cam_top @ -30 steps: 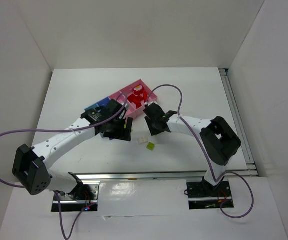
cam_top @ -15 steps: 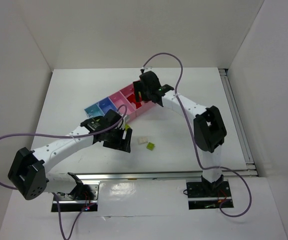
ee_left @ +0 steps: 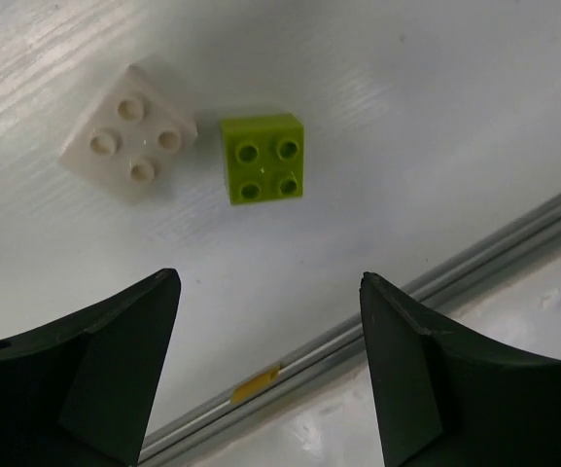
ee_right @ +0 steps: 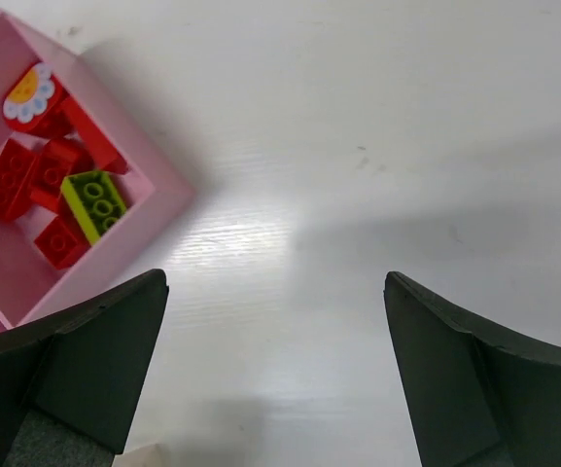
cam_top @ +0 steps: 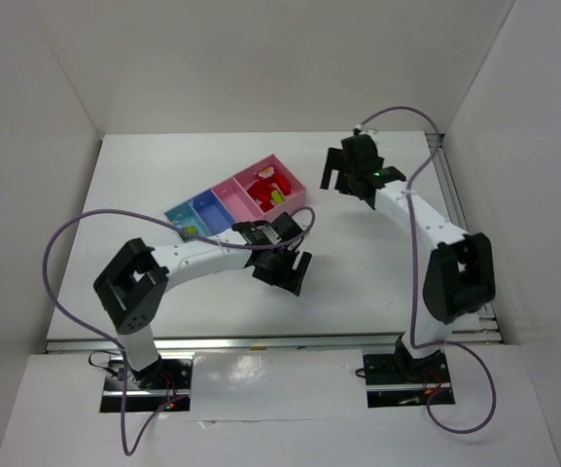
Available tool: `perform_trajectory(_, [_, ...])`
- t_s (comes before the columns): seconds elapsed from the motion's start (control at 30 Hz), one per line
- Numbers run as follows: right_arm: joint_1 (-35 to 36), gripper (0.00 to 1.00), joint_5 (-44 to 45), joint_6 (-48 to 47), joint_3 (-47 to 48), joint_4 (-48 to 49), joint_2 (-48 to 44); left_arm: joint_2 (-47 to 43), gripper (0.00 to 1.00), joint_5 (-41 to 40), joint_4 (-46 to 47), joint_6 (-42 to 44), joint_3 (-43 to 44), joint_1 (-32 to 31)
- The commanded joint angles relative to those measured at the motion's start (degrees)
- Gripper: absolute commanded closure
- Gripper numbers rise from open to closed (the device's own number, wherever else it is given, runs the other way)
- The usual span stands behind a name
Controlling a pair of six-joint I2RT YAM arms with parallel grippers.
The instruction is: Sort the legos into containers by color
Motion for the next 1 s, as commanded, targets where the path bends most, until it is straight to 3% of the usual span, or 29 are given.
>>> perform_trajectory(0.0, [-2.35, 0.00, 1.05, 3.09, -6.32, -0.07, -9.46, 3.45, 0.15, -2.29, -0.42, -1.45, 3.74, -0.47])
perform_trajectory(0.27, [-4.47, 0.00, 1.05, 3.09, -11.34, -2.80, -17.04, 10.65, 0.23, -3.00, -0.43, -0.93, 9.01, -3.29])
perform_trajectory(0.8, [-6.57, 0.00, 1.05, 2.57, -12.92, -2.80, -18.10, 15.76, 0.32, -8.89, -3.94, -1.45, 14.03, -3.81])
perform_trajectory(0.97, [-7.10, 0.00, 1.05, 2.57, -12.92, -2.80, -18.63, 16.38, 0.44, -8.89, -3.94, -0.93, 15.17, -3.81])
